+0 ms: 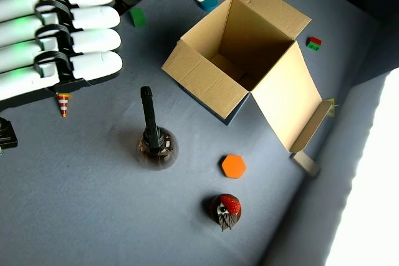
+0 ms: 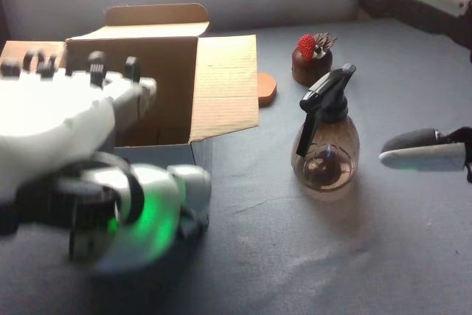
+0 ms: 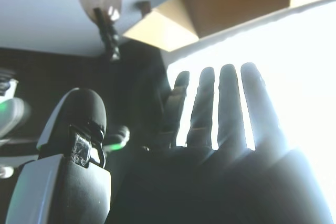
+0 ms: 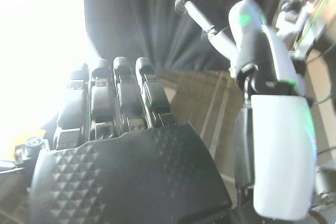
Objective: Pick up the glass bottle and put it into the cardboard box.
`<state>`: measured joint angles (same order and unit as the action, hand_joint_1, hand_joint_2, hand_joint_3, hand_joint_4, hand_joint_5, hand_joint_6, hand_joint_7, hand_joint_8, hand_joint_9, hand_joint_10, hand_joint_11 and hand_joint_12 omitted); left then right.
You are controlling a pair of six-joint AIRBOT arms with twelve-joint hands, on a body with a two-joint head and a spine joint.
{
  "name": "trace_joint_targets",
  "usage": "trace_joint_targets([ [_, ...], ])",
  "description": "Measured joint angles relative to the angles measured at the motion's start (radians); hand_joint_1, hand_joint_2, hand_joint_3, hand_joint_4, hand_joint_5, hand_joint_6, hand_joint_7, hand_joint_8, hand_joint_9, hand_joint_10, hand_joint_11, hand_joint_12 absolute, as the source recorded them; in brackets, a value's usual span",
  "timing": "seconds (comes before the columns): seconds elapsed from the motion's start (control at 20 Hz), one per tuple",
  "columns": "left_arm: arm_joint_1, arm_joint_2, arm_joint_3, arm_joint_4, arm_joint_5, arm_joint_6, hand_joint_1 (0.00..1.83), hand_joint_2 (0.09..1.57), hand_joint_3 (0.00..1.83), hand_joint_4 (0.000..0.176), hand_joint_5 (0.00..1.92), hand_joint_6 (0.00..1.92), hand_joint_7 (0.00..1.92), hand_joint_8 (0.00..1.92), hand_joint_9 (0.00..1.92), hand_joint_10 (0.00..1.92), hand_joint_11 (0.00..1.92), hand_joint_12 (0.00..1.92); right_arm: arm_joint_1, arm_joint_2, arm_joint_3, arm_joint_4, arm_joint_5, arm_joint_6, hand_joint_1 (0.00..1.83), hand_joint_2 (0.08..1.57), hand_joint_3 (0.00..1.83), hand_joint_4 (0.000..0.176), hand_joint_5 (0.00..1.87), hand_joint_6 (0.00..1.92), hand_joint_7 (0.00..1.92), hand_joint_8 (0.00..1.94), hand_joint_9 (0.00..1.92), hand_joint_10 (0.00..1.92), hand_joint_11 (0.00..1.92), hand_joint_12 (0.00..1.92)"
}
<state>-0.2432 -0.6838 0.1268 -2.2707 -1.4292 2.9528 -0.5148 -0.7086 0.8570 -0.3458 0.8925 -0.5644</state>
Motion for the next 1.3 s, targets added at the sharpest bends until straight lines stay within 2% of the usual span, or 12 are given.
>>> trace_joint_targets([
  [0.1,-0.002,0.0,-0.053,-0.053,-0.076,-0.032,0.0,1.24,0.0,0.035,0.0,0.0,0.0,0.0,0.0,0.0,0.0,0.0,0.06,-0.022,0.048,-0.128,-0.113,0.174,0.93,0.9,0.0,0.0,0.0,0.0,0.0,0.0,0.0,0.0,0.0,0.0],
  [0.25,0.071,0.001,-0.09,-0.059,-0.112,-0.113,0.0,1.23,0.0,0.036,0.0,0.0,0.0,0.0,0.0,0.0,0.0,0.0,0.127,-0.057,0.089,-0.197,-0.27,0.289,1.06,0.89,0.0,0.0,0.0,0.0,0.0,0.0,0.0,0.0,0.0,0.0],
  [0.4,0.163,0.003,-0.112,-0.052,-0.097,-0.167,0.0,1.22,0.0,0.035,0.0,0.0,0.0,0.0,0.0,0.0,0.0,0.0,0.161,-0.079,0.117,-0.183,-0.384,0.306,1.08,0.89,0.0,0.0,0.0,0.0,0.0,0.0,0.0,0.0,0.0,0.0],
  [0.5,0.257,0.003,-0.113,-0.032,-0.05,-0.236,0.0,1.22,0.0,0.034,0.0,0.0,0.0,0.0,0.0,0.0,0.0,0.0,0.182,-0.094,0.122,-0.184,-0.441,0.323,1.07,0.89,0.0,0.0,0.0,0.0,0.0,0.0,0.0,0.0,0.0,0.0],
  [0.6,0.369,0.003,-0.116,0.018,0.013,-0.316,0.0,1.22,0.0,0.033,0.0,0.0,0.0,0.0,0.0,0.0,0.0,0.0,0.222,-0.116,0.126,-0.182,-0.491,0.353,1.07,0.89,0.0,0.0,0.0,0.0,0.0,0.0,0.0,0.0,0.0,0.0],
  [0.65,0.471,0.003,-0.101,0.092,0.082,-0.37,0.0,1.22,0.0,0.027,0.0,0.0,0.0,0.0,0.0,0.0,0.0,0.0,0.239,-0.145,0.143,-0.175,-0.539,0.372,1.07,0.89,0.0,0.0,0.0,0.0,0.0,0.0,0.0,0.0,0.0,0.0],
  [0.8,0.539,0.002,-0.072,0.143,0.136,-0.402,0.0,1.22,0.0,0.024,0.0,0.0,0.0,0.0,0.0,0.0,0.0,0.0,0.239,-0.172,0.154,-0.175,-0.618,0.349,1.07,0.89,0.0,0.0,0.0,0.0,0.0,0.0,0.0,0.0,0.0,0.0],
  [0.85,0.557,-0.002,-0.063,0.158,0.152,-0.407,0.0,1.21,0.0,0.0,0.0,0.0,0.0,0.0,0.0,0.0,0.0,0.0,0.24,-0.183,0.16,-0.174,-0.645,0.334,1.04,0.88,0.0,0.0,0.0,0.0,0.0,0.0,0.0,0.0,0.0,0.0],
  [0.95,0.596,-0.02,-0.04,0.184,0.175,-0.436,0.0,1.2,0.0,0.0,0.0,0.0,0.0,0.0,0.0,0.0,0.0,0.0,0.243,-0.207,0.172,-0.172,-0.691,0.314,1.03,0.88,0.0,0.0,0.0,0.0,0.0,0.0,0.0,0.0,0.0,0.0],
  [1.1,0.68,-0.074,0.004,0.254,0.207,-0.554,0.0,1.21,0.0,0.0,0.0,0.0,0.0,0.0,0.0,0.0,0.0,0.0,0.243,-0.24,0.196,-0.171,-0.71,0.314,1.02,0.87,0.0,0.0,0.0,0.0,0.0,0.0,0.0,0.0,0.0,0.0],
  [1.3,0.709,-0.14,0.058,0.325,0.243,-0.574,0.0,1.21,0.0,0.0,0.0,0.0,0.0,0.0,0.0,0.0,0.0,0.0,0.242,-0.295,0.242,-0.163,-0.733,0.308,1.02,0.87,0.0,0.0,0.0,0.0,0.0,0.0,0.0,0.0,0.0,0.0],
])
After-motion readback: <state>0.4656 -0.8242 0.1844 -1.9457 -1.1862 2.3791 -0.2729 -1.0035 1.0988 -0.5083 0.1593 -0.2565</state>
